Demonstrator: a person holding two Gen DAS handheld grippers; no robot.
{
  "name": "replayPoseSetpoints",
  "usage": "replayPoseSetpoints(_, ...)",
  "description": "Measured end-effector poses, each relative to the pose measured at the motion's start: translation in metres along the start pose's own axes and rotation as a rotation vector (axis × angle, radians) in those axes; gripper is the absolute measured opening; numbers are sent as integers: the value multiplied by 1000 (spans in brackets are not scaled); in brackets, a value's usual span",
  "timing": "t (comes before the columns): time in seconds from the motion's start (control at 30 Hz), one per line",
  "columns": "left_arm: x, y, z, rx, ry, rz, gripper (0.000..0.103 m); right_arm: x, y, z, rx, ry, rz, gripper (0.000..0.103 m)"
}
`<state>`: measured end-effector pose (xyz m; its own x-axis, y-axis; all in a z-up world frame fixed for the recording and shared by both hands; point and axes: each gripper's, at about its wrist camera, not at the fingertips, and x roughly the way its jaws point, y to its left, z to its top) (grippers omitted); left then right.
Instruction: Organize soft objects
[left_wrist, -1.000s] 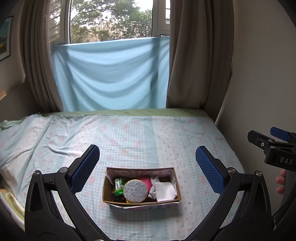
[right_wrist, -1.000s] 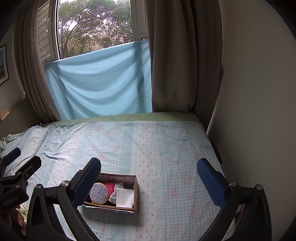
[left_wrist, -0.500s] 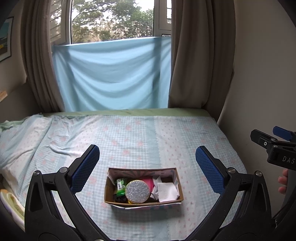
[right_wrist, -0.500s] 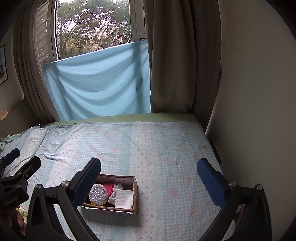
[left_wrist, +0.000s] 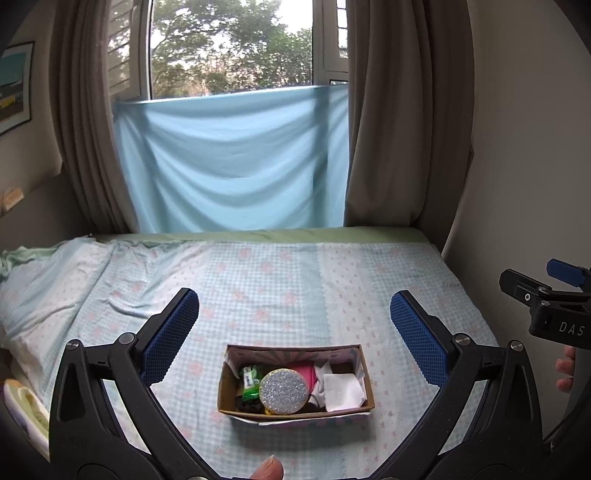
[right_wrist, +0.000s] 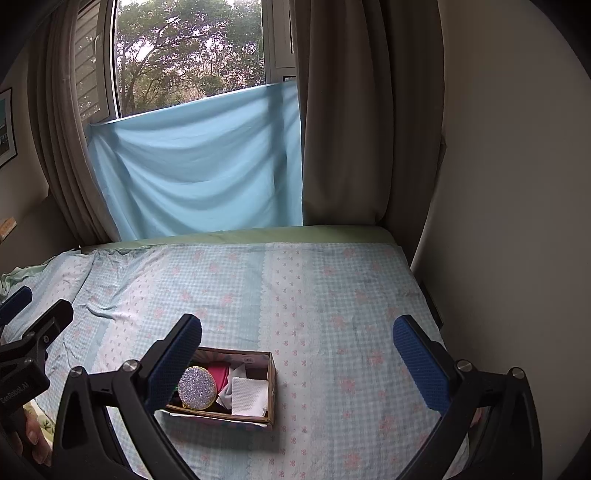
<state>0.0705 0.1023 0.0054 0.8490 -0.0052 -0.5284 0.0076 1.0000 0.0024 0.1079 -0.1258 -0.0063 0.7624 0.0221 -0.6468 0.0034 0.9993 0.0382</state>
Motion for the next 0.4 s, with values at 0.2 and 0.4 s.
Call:
replayPoseSetpoints(0.2, 2, 3, -1, -8, 5, -8, 103, 1, 3, -1, 2, 3, 1, 103)
replayPoseSetpoints(0.4, 15, 10, -3, -9, 38, -29, 103, 15, 7, -2, 11, 46, -15, 103)
